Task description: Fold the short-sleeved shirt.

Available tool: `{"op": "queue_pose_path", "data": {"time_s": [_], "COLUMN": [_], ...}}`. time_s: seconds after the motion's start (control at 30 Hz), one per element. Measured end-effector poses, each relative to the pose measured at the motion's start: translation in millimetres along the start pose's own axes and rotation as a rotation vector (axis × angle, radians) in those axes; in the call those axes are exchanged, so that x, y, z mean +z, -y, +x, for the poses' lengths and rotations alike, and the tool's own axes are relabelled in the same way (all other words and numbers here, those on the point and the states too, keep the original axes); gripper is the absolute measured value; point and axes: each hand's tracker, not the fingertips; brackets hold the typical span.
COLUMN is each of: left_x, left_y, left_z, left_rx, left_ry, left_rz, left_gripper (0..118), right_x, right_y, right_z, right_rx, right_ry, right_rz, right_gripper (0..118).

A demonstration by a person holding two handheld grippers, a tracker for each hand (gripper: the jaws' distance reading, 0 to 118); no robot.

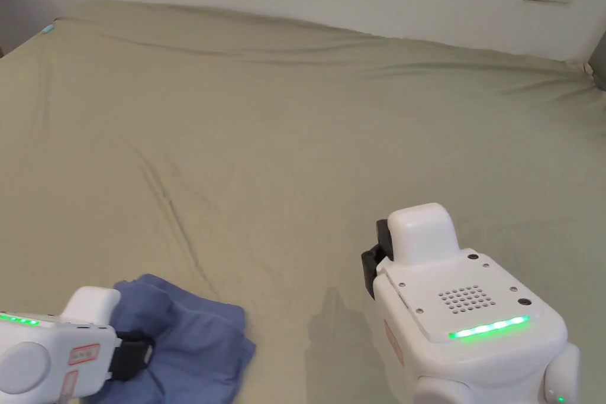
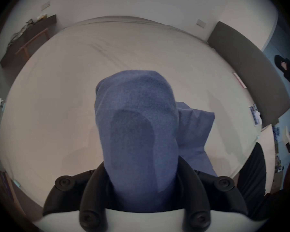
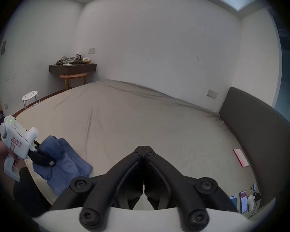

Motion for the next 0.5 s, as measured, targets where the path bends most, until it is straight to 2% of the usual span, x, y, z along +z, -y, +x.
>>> {"op": "queue_pose_path", "data": {"time_s": [0.2,0.3,0.4,0.5], "left_x": [14.7,20.8,30.4,33.6], "left_y": [0.6,-2.8,-3.5,-6.1], "left_z": [-75.3,-109.5,-146.8,-180.1], "left_rx": [0.022,-0.037,-0.022,-0.055], "left_ry": [-0.21,-0.361,-0.425,-0.554], "left_rz": [0.036,0.029,0.039,0.015], "left_gripper": [31,31,31,31], "right_x": [-7.9,-13.0,-19.8,-27.9], "right_y": [-10.4,-12.3,-12.9,-11.9], "right_z": [-25.3,-35.9,-43.6,-50.6], "right_rx": [0.013,0.026,0.035,0.041], "right_ry": [-0.002,-0.001,-0.006,-0.009], "right_rz": [0.01,0.005,-0.012,-0.035], "right_gripper": [2,2,2,2]}}
